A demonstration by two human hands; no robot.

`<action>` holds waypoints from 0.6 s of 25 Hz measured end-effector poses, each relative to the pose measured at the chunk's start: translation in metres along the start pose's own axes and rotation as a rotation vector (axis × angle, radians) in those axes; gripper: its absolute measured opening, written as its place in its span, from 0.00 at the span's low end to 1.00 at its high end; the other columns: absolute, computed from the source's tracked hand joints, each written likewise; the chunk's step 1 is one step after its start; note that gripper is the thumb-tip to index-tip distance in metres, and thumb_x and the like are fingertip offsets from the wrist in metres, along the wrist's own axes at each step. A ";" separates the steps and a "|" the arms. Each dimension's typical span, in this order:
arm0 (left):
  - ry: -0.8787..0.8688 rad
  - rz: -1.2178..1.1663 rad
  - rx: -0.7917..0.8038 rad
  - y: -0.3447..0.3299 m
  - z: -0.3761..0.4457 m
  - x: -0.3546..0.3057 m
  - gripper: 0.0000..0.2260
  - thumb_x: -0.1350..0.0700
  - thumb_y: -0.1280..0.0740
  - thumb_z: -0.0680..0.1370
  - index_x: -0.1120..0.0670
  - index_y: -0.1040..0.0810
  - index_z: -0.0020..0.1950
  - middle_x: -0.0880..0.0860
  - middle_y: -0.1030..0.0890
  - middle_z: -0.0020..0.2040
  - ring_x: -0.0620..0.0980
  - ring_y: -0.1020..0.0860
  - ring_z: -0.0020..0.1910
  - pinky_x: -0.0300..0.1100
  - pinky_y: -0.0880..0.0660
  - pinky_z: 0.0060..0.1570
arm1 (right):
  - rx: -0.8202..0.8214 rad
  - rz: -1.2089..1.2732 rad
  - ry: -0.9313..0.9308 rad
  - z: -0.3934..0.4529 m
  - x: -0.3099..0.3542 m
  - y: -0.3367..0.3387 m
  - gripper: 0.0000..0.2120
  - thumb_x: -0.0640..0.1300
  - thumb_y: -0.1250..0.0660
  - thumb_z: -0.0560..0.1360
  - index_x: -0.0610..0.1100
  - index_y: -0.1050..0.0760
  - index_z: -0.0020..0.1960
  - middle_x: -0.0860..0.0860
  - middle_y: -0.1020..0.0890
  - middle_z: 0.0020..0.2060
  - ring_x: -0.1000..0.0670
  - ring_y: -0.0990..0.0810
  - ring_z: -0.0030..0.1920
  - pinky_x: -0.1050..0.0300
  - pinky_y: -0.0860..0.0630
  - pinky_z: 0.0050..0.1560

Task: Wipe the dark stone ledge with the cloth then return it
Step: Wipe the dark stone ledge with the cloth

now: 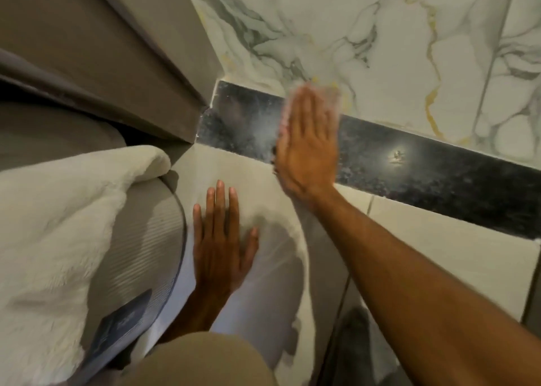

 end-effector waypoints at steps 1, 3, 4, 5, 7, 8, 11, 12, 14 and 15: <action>0.030 0.011 -0.003 -0.002 -0.005 0.005 0.36 0.36 0.50 0.88 0.56 0.50 0.90 0.60 0.49 0.90 0.59 0.51 0.90 0.58 0.57 0.89 | 0.020 0.016 0.112 0.002 0.029 -0.008 0.33 0.52 0.53 0.88 0.40 0.53 0.89 0.41 0.51 0.89 0.42 0.52 0.90 0.40 0.51 0.90; 0.055 0.019 -0.018 -0.001 -0.014 0.013 0.36 0.37 0.46 0.87 0.57 0.48 0.89 0.61 0.48 0.90 0.59 0.49 0.89 0.59 0.52 0.89 | 0.125 0.004 0.343 -0.026 0.045 -0.013 0.34 0.53 0.51 0.88 0.41 0.52 0.89 0.42 0.50 0.89 0.43 0.52 0.90 0.40 0.49 0.90; 0.055 0.015 -0.021 0.000 -0.018 0.015 0.36 0.37 0.46 0.87 0.58 0.46 0.89 0.61 0.47 0.90 0.60 0.48 0.89 0.60 0.50 0.88 | 0.163 -0.013 0.416 -0.048 0.034 -0.010 0.34 0.53 0.49 0.88 0.42 0.52 0.89 0.43 0.50 0.90 0.44 0.52 0.90 0.40 0.48 0.90; 0.052 0.006 -0.016 0.002 -0.019 0.015 0.36 0.37 0.47 0.87 0.58 0.46 0.89 0.61 0.47 0.90 0.60 0.48 0.89 0.60 0.48 0.88 | 0.189 -0.024 0.467 -0.067 0.013 -0.004 0.34 0.53 0.48 0.87 0.42 0.51 0.89 0.44 0.49 0.90 0.45 0.52 0.90 0.40 0.47 0.90; 0.047 -0.007 -0.001 0.001 -0.020 0.014 0.36 0.37 0.50 0.88 0.58 0.47 0.89 0.61 0.47 0.90 0.61 0.48 0.89 0.61 0.47 0.88 | 0.173 -0.020 0.500 -0.070 -0.026 0.005 0.34 0.52 0.47 0.87 0.43 0.49 0.89 0.45 0.47 0.89 0.47 0.50 0.90 0.39 0.45 0.89; 0.050 -0.004 0.004 0.000 -0.019 0.013 0.36 0.36 0.51 0.88 0.58 0.48 0.89 0.61 0.48 0.90 0.61 0.48 0.89 0.61 0.47 0.88 | 0.141 -0.019 0.440 -0.055 -0.031 0.006 0.33 0.52 0.48 0.87 0.42 0.49 0.89 0.45 0.46 0.89 0.47 0.50 0.90 0.39 0.45 0.89; 0.061 0.030 0.003 -0.005 -0.018 0.016 0.37 0.35 0.50 0.88 0.57 0.49 0.89 0.60 0.48 0.90 0.59 0.49 0.89 0.59 0.48 0.88 | 0.004 -0.018 0.142 0.006 0.023 -0.007 0.34 0.55 0.55 0.88 0.41 0.51 0.89 0.42 0.49 0.89 0.44 0.51 0.90 0.39 0.48 0.90; 0.064 0.032 -0.010 -0.005 -0.018 0.016 0.37 0.35 0.48 0.88 0.57 0.47 0.89 0.61 0.46 0.89 0.59 0.48 0.89 0.58 0.48 0.88 | 0.016 -0.013 0.135 0.014 0.051 -0.012 0.34 0.56 0.57 0.88 0.41 0.53 0.89 0.42 0.50 0.89 0.43 0.52 0.90 0.39 0.49 0.90; 0.059 0.005 -0.052 -0.003 -0.019 0.015 0.37 0.35 0.45 0.87 0.59 0.43 0.88 0.62 0.43 0.88 0.59 0.45 0.89 0.58 0.46 0.88 | 0.110 0.014 0.338 -0.004 0.079 -0.021 0.34 0.57 0.54 0.88 0.42 0.53 0.89 0.42 0.51 0.89 0.44 0.53 0.90 0.39 0.49 0.90; 0.052 -0.011 -0.069 -0.002 -0.020 0.014 0.36 0.36 0.45 0.87 0.60 0.41 0.87 0.62 0.42 0.88 0.59 0.44 0.88 0.59 0.45 0.87 | 0.162 -0.004 0.474 -0.024 0.072 -0.023 0.34 0.57 0.52 0.88 0.42 0.52 0.89 0.43 0.50 0.90 0.44 0.53 0.90 0.39 0.48 0.90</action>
Point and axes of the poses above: each hand's wrist, its own z-axis towards the middle knuckle, its own y-axis out of the back of the hand, x = y × z, the point moved 1 cm from there along z, towards the middle knuckle
